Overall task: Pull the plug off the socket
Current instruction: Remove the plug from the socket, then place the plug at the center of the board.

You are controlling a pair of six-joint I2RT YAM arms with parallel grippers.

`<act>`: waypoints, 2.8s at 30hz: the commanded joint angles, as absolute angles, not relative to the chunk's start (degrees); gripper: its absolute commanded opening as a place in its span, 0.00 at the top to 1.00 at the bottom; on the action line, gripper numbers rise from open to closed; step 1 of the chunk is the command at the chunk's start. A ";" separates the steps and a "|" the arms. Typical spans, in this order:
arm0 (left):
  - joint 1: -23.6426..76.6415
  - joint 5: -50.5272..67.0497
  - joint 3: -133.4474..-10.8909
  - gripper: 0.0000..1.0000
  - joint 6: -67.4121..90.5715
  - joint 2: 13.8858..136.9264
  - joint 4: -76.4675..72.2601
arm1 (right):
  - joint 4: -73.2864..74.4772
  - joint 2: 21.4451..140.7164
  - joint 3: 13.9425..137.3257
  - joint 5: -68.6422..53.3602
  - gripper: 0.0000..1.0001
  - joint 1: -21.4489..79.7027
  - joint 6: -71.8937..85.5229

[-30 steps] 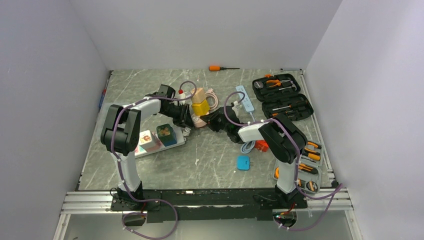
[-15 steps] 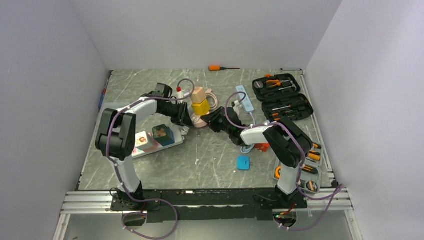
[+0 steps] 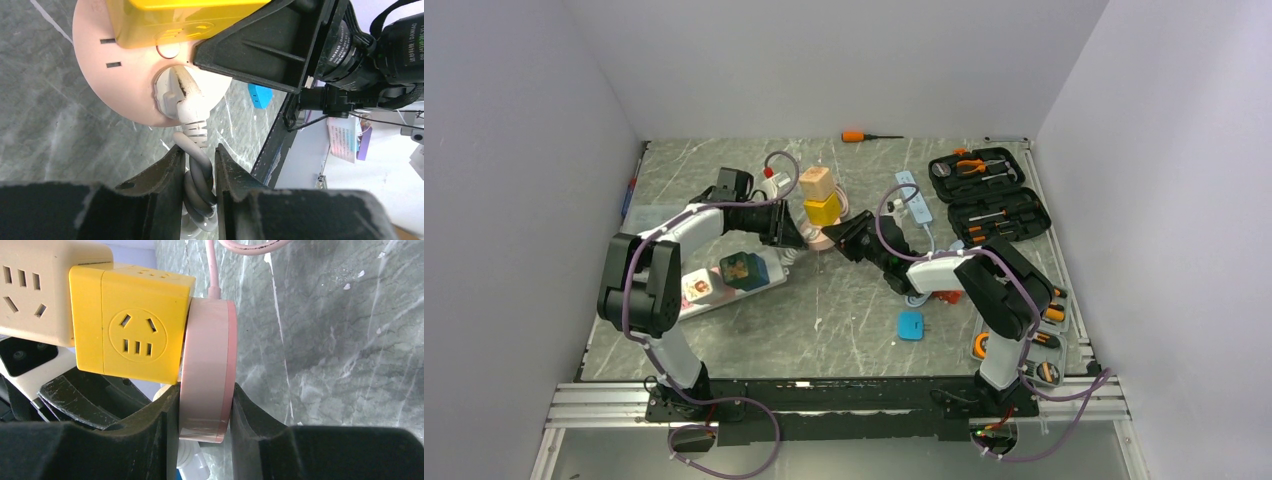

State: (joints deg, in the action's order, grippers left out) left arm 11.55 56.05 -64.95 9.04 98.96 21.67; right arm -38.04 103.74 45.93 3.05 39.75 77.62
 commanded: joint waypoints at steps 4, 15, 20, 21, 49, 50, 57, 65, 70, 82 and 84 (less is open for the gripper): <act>11.16 73.53 -65.68 1.00 19.51 90.10 6.24 | -30.37 103.25 44.17 10.46 1.00 38.91 71.49; 9.49 76.61 -66.64 1.00 24.53 89.91 0.71 | -29.03 104.26 44.54 11.53 1.00 39.08 69.34; 9.56 79.18 -63.95 1.00 25.72 89.12 -2.41 | -28.78 105.90 44.34 11.54 1.00 39.10 69.34; 9.62 79.72 -63.67 1.00 25.49 88.93 -2.33 | -28.40 106.19 44.57 11.79 1.00 39.11 69.03; 11.54 90.17 -57.60 1.00 100.27 96.48 -95.52 | -23.44 113.37 46.77 14.16 1.00 38.85 67.05; 11.48 90.46 -56.69 1.00 98.96 96.05 -95.32 | -23.64 113.33 46.72 14.06 1.00 38.85 67.15; 11.84 93.44 -51.19 1.00 98.02 96.75 -95.23 | -25.65 110.11 45.31 13.18 1.00 37.32 67.00; 8.30 97.49 -47.27 1.00 95.38 104.28 -95.21 | -26.29 102.39 42.52 13.18 1.00 34.80 65.29; 7.36 96.98 -49.83 1.00 96.34 111.62 -95.19 | -26.70 99.19 40.33 13.93 1.00 34.71 64.42; 7.77 96.42 -66.38 0.74 104.30 126.42 -95.19 | -27.05 97.13 41.04 13.54 1.00 34.85 63.11; 7.29 96.75 -69.75 0.67 105.35 128.89 -95.19 | -27.07 96.78 41.09 13.56 1.00 34.89 63.11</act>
State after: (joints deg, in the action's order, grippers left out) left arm 8.10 84.84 -65.14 105.69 123.98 -86.15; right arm -28.91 99.11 41.08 11.66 34.96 65.32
